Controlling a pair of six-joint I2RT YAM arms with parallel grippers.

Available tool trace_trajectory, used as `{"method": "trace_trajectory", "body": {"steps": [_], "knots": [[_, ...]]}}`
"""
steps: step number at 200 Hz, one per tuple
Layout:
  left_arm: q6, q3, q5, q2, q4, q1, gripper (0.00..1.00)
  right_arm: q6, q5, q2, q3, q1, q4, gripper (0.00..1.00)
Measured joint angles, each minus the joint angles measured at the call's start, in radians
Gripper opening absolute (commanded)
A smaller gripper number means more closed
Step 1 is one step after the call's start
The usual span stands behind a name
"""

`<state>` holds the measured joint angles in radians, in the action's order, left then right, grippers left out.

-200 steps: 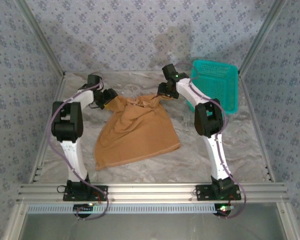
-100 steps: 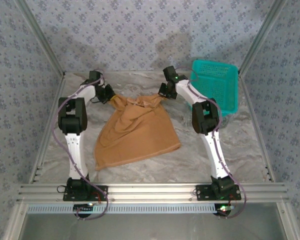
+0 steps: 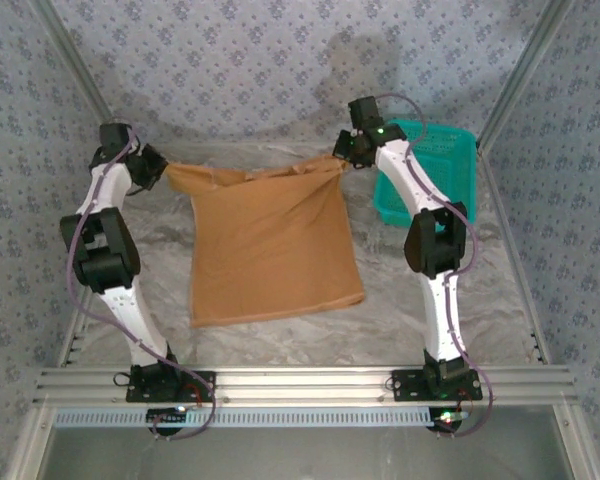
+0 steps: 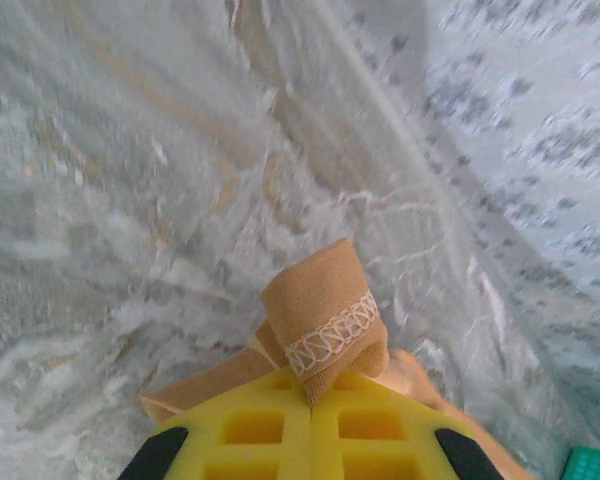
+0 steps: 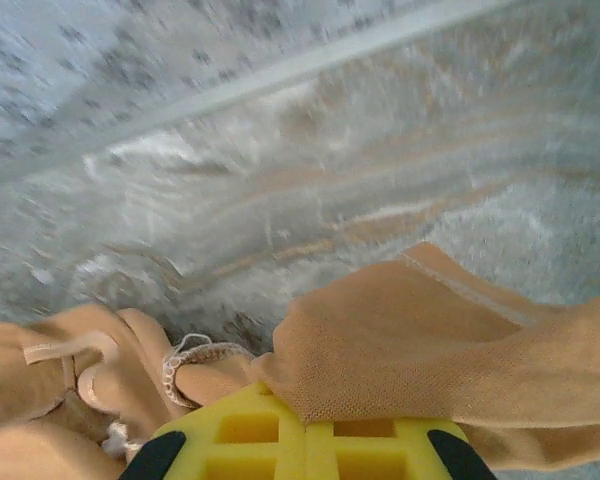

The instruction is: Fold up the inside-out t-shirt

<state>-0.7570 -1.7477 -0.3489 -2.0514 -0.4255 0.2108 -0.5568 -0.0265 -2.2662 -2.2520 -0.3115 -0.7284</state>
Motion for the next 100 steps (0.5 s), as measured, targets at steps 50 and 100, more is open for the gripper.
{"method": "trace_trajectory", "body": {"steps": [50, 100], "knots": [[-0.014, -0.142, 0.023, -0.109, -0.002, -0.005, 0.0, -0.015, 0.004, -0.114, -0.175, 0.033, -0.004, 0.6], [-0.011, -0.307, 0.06, -0.34, -0.116, -0.011, 0.54, -0.079, -0.03, -0.297, -0.277, 0.076, -0.047, 0.68]]}}
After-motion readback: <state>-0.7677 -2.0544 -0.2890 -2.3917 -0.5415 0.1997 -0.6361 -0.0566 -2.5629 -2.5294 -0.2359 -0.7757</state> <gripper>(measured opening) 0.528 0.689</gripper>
